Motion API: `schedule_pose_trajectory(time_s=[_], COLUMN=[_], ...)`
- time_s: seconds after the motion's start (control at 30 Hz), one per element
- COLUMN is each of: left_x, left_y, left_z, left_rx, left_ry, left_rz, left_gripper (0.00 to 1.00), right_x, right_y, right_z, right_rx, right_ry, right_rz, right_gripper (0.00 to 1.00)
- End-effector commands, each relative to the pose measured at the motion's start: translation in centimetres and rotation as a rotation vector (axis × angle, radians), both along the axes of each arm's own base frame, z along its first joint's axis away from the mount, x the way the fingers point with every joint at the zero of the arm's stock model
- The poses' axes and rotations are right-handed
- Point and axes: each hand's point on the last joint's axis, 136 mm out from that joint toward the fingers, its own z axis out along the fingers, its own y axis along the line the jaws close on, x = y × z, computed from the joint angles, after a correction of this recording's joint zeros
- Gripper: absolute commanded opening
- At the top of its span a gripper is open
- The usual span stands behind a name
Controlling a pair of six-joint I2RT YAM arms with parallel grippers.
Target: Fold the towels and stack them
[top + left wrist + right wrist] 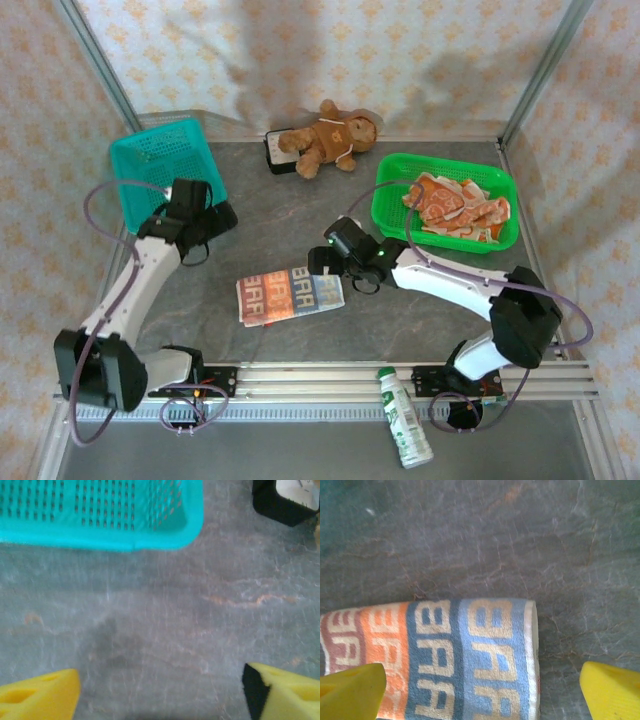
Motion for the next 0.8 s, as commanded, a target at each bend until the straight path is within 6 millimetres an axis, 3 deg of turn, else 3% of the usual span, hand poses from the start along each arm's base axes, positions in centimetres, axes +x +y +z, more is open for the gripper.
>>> schedule_pose_trajectory(time_s=[0.0,0.2,0.33,0.53,0.77], left_x=[2.5,8.3,11.3,15.5,22.6], left_y=[2.4,3.9,3.2,-1.5,-8.5], left_z=[0.8,-0.9,-2.9,-5.3,-4.2], left_rx=[0.115,0.121,0.081,-0.146,-0.323], left_ry=[0.042,0.119,0.144,0.115,-0.030], left_rz=[-0.022,-0.030,-0.064,-0.112,-0.184], left_gripper=[0.89,0.91,0.92,0.88,0.89], right_x=[0.8,0.9,0.7,0.5,0.3], right_y=[-1.0,-1.9,-2.7,-4.2,-5.0], right_z=[2.0,2.5,2.5,2.0,1.2], right_rx=[-0.036,-0.036,-0.038,-0.049,-0.058], right_ry=[-0.065,-0.071,-0.072,-0.064,-0.039], right_rz=[-0.029,-0.047,-0.069,-0.115,-0.140], right_gripper=[0.99,0.99,0.99,0.99,0.99])
